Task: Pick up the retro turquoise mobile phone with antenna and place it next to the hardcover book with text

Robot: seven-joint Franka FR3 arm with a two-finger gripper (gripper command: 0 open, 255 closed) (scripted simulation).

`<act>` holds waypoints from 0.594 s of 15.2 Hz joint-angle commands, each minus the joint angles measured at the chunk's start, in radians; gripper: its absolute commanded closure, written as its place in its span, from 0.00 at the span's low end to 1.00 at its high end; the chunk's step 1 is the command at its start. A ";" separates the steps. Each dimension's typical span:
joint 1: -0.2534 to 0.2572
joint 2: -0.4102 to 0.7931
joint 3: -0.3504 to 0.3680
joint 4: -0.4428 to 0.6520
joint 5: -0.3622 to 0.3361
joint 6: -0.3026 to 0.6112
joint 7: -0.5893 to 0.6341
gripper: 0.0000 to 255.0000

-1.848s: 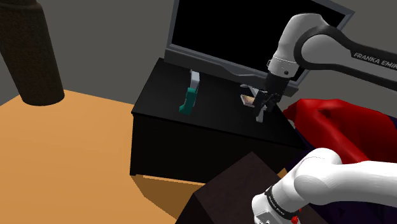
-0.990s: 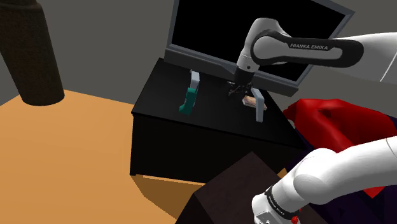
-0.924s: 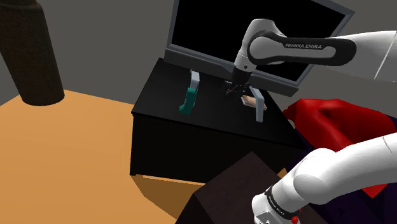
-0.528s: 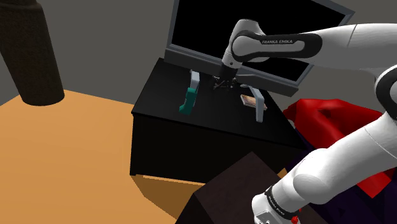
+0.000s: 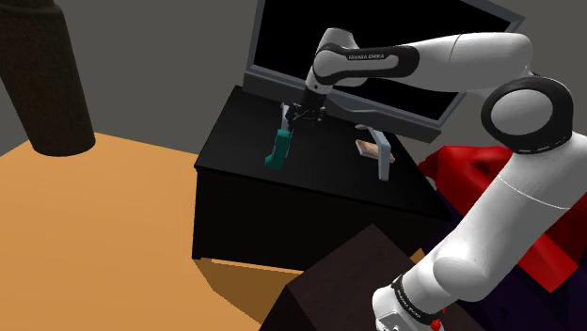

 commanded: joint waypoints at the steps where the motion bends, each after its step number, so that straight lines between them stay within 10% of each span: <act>1: -0.005 0.066 -0.004 0.069 0.004 0.009 -0.001 0.00; 9: -0.011 0.262 -0.008 0.273 0.014 0.029 0.009 0.00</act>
